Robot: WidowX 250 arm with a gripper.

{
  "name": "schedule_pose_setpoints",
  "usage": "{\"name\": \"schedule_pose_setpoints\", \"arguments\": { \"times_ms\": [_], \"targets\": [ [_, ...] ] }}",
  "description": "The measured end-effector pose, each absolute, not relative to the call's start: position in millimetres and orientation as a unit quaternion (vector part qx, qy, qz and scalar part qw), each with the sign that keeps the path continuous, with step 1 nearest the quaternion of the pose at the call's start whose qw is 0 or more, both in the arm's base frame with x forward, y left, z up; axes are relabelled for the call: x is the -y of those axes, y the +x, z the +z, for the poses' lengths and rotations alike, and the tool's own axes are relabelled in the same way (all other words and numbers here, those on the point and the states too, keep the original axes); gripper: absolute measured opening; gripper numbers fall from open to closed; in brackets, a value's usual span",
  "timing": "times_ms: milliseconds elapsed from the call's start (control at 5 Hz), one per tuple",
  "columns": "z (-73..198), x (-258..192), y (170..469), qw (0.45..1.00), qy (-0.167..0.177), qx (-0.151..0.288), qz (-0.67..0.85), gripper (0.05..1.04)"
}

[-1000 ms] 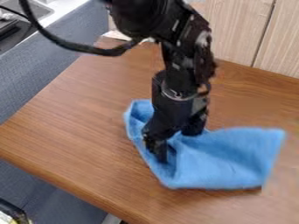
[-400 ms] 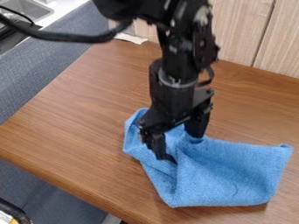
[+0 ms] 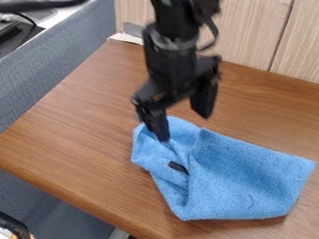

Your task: Move the cloth from the left to the bottom right of the table

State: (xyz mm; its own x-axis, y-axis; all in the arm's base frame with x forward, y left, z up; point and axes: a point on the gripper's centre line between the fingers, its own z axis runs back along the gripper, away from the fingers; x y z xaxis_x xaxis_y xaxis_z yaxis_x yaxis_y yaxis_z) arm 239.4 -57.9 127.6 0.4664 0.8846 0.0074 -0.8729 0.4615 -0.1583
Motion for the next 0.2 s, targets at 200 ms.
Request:
{"name": "schedule_pose_setpoints", "arguments": {
  "times_ms": [200],
  "targets": [
    [152.4,46.3,231.1,0.851,-0.085,0.065,0.515,0.998]
  ]
}}
